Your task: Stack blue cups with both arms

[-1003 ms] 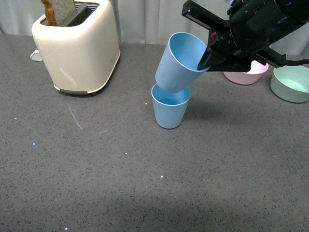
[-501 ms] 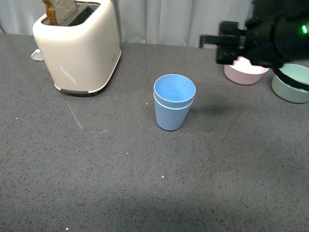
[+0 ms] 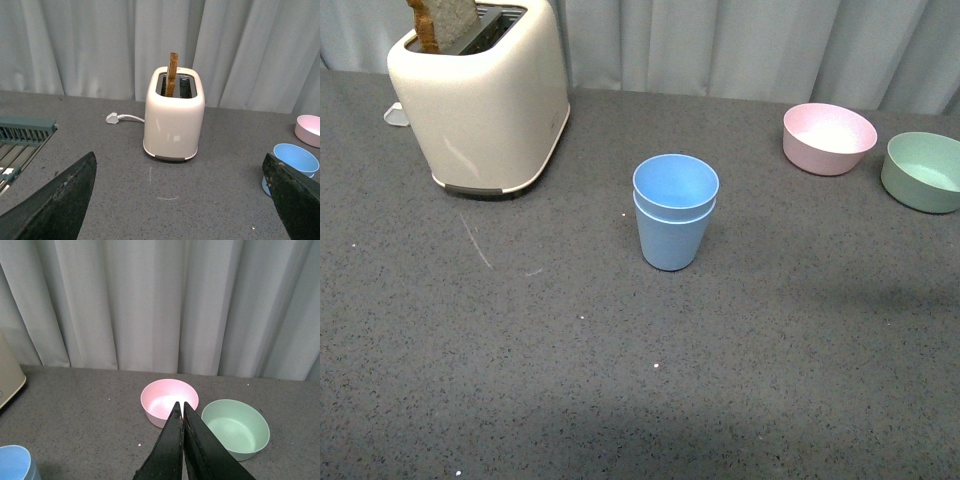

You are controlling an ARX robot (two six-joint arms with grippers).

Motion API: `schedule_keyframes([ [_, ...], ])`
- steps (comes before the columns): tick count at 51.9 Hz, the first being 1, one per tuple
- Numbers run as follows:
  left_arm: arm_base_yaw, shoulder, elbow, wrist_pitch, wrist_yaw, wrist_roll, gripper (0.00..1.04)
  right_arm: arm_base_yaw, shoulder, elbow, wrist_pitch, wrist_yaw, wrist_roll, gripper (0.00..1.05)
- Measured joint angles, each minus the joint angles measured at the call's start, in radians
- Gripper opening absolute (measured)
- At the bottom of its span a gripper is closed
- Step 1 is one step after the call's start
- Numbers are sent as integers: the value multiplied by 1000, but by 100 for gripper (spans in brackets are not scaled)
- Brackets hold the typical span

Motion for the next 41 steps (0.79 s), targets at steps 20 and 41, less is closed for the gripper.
schedule_keyframes([
  [20, 0, 0, 0, 0, 0, 0, 98, -70, -314, -193, -117, -64, 0, 1],
  [41, 0, 0, 0, 0, 0, 0, 98, -146, -610, -280, -327, -137, 0, 1],
])
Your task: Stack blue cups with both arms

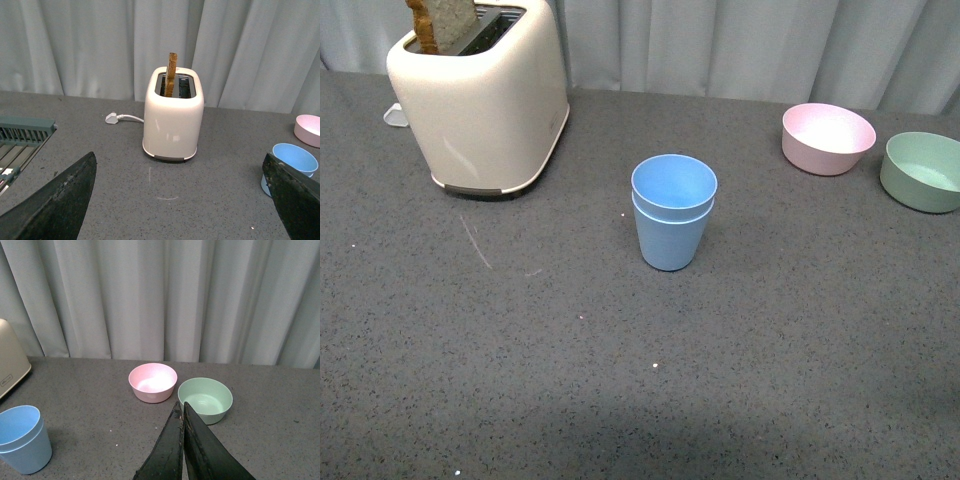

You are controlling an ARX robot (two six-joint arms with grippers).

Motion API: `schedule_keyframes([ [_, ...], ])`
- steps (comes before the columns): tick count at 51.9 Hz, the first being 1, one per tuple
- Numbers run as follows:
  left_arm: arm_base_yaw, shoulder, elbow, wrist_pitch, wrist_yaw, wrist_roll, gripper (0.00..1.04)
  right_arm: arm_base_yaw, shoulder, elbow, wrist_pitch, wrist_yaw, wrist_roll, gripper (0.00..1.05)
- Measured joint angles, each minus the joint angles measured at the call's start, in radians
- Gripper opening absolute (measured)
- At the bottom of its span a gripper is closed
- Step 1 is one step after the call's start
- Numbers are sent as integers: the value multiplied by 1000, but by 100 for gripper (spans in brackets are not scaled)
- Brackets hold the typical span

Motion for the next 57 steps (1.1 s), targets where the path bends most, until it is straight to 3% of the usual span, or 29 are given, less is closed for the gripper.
schedule_keyframes([
  [18, 0, 0, 0, 0, 0, 0, 98, 0, -324, -35, -280, 0, 0, 1],
  [57, 0, 0, 0, 0, 0, 0, 98, 0, -657, -35, -597, -1, 0, 1],
])
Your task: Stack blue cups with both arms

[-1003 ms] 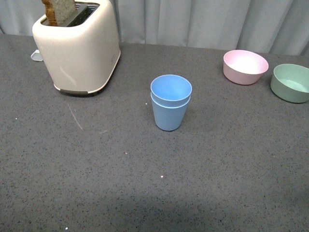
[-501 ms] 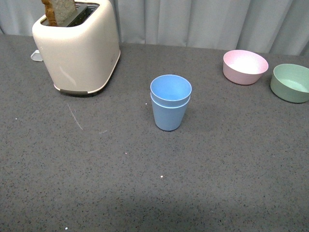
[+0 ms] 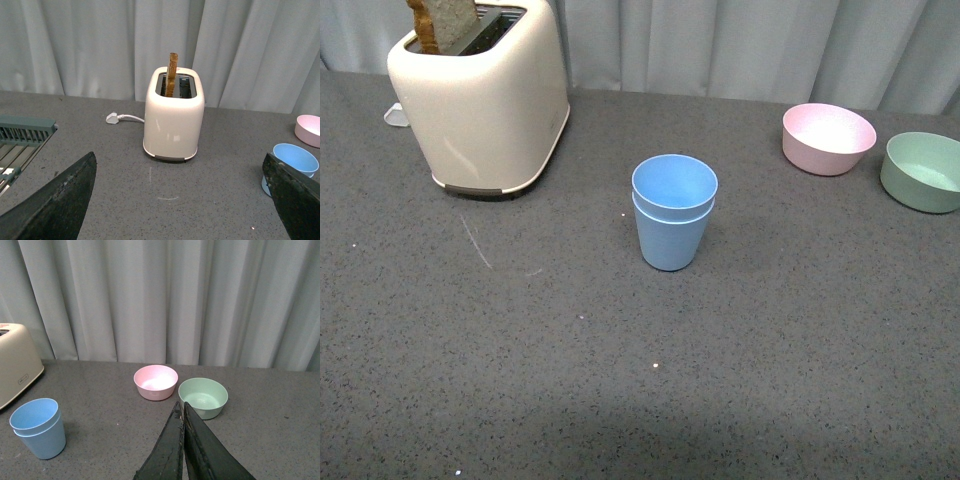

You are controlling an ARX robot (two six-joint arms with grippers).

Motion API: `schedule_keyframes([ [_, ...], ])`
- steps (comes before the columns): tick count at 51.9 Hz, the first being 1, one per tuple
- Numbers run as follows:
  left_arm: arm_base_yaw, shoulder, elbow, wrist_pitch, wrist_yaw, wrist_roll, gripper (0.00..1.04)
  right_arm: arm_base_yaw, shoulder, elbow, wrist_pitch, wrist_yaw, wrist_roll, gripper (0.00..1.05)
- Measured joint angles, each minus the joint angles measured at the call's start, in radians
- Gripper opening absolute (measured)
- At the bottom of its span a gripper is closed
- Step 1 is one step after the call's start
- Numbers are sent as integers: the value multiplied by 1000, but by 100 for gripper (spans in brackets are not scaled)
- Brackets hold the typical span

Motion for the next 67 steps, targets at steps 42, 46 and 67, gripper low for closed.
schedule_keyframes([
  [42, 0, 0, 0, 0, 0, 0, 98, 0, -242, 1, -248, -3, -2, 31],
  [46, 0, 0, 0, 0, 0, 0, 98, 0, -242, 1, -248, -3, -2, 45],
  [67, 0, 0, 0, 0, 0, 0, 98, 0, -242, 1, -248, -3, -1, 94],
])
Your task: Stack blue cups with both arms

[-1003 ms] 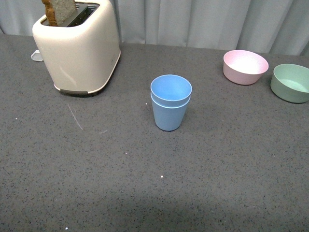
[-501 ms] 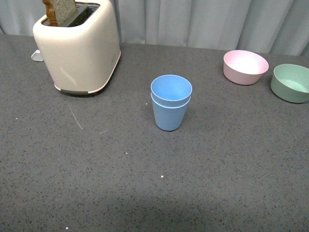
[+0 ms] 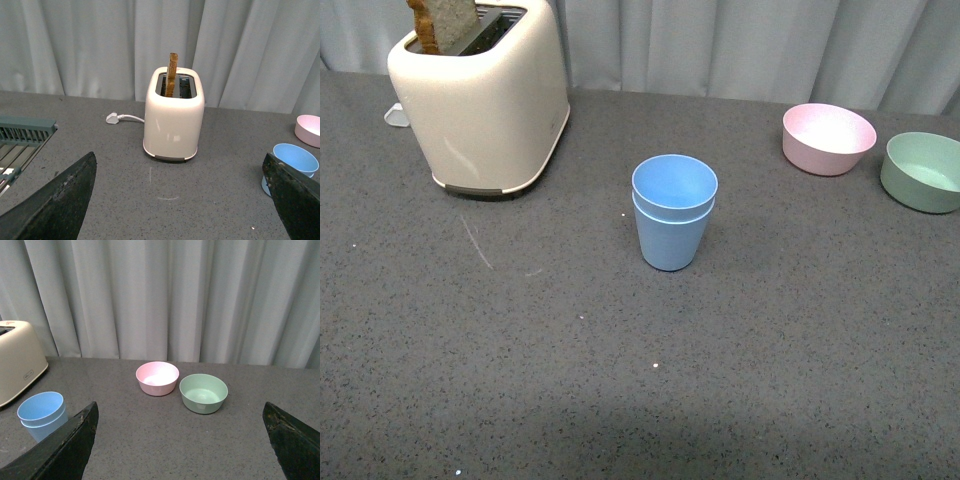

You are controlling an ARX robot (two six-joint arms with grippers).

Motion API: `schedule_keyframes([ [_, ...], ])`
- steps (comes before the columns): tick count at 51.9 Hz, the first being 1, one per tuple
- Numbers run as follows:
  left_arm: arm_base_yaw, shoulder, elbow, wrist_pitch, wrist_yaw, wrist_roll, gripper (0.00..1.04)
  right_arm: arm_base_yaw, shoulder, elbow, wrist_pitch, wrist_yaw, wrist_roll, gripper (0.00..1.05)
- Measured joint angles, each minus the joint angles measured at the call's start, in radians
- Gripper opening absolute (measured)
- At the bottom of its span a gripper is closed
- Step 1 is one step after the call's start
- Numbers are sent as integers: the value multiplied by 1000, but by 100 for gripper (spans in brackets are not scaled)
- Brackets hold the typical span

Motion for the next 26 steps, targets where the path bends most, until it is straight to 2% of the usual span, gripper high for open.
schedule_keyframes([
  [26, 0, 0, 0, 0, 0, 0, 98, 0, 0, 0, 0, 0, 0, 95],
])
